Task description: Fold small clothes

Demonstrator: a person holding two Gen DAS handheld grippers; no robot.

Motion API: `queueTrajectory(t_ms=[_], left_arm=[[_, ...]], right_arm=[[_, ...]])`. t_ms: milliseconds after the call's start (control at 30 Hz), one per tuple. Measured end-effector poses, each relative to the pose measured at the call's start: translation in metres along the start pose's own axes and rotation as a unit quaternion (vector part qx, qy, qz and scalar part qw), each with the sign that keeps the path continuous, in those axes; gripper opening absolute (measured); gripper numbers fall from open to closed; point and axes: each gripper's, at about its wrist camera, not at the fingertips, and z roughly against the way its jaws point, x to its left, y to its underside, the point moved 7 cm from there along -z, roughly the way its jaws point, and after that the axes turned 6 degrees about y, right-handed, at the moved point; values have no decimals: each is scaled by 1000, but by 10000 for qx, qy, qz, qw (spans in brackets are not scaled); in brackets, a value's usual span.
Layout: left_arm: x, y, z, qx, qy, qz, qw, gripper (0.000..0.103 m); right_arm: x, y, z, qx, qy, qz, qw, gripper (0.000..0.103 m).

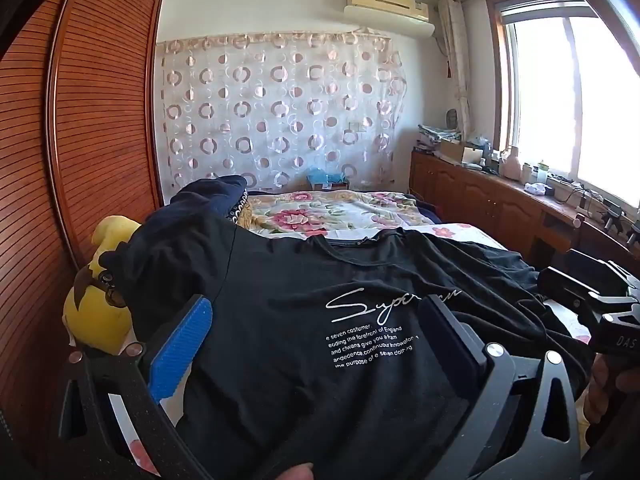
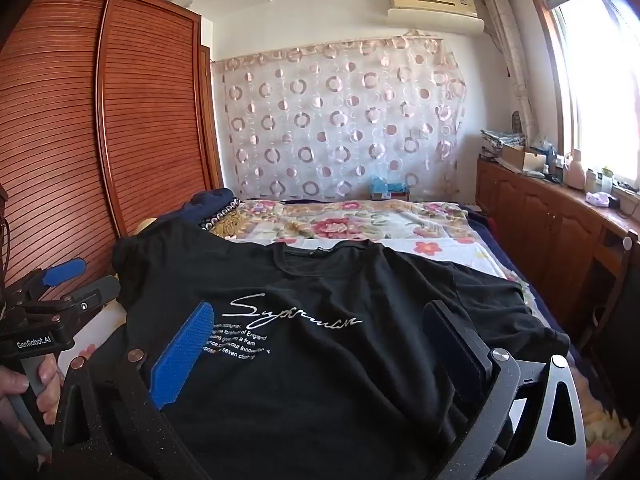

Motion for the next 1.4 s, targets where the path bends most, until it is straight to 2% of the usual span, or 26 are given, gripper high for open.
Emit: queueTrajectory(t_ms=[1400], left_arm=[[-4, 0, -1, -50, -16, -93, 9999, 103]], right_arm=[[-1, -1, 3, -58, 3, -11, 10000, 103]])
